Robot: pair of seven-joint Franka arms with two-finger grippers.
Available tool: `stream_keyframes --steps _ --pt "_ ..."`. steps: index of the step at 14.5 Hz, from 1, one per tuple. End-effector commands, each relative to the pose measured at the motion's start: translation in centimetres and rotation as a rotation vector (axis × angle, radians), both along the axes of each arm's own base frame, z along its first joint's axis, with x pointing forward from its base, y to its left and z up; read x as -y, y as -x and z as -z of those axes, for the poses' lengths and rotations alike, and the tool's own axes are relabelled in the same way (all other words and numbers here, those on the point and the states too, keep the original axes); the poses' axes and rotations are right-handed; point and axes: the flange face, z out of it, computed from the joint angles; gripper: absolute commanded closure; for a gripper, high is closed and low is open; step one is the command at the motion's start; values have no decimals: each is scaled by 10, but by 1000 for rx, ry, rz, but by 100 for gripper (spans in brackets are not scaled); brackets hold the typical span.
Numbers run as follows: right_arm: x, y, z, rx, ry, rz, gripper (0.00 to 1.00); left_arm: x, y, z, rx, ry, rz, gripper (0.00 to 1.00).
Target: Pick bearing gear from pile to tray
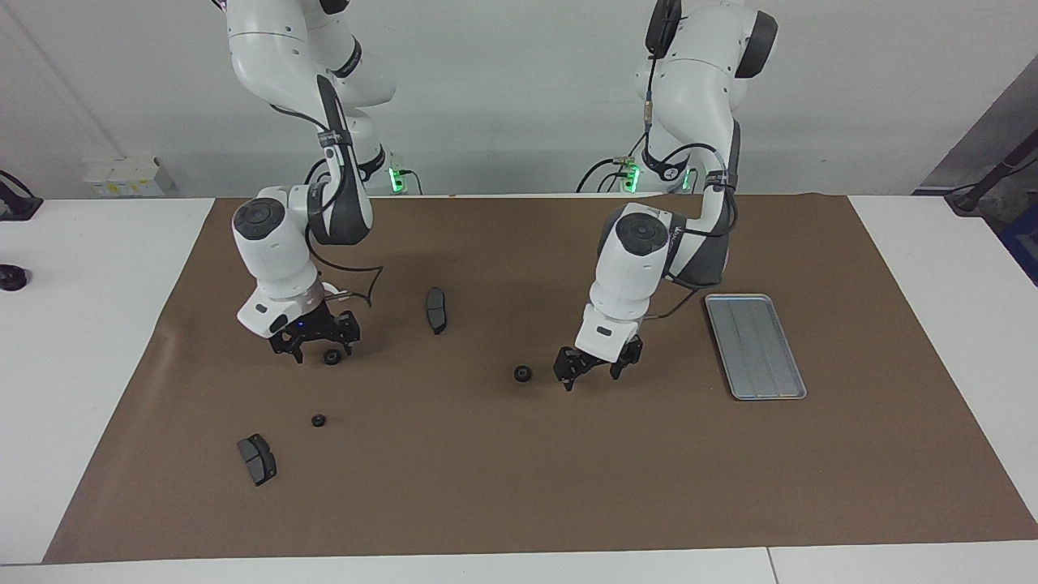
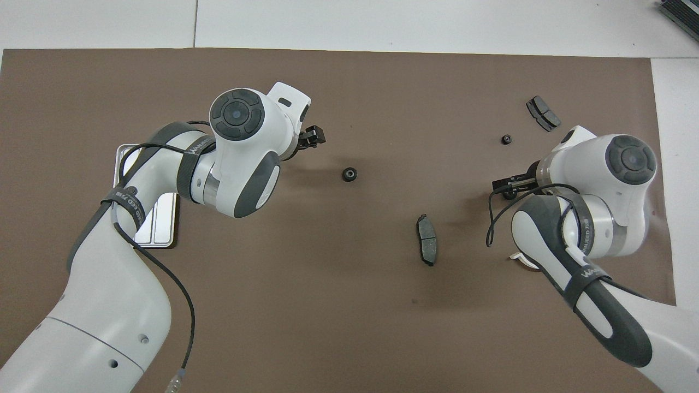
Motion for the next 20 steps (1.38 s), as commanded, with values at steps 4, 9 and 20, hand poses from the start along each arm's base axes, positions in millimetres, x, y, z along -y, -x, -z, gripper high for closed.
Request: stream_keyframes --steps 4,9,20 --pt "6 17 10 15 -14 -15 35 59 23 -6 60 23 71 0" --pt "9 19 14 16 -14 -9 41 64 30 5 90 41 84 0" --pt "0 13 7 21 -26 30 100 78 32 50 77 -10 135 0"
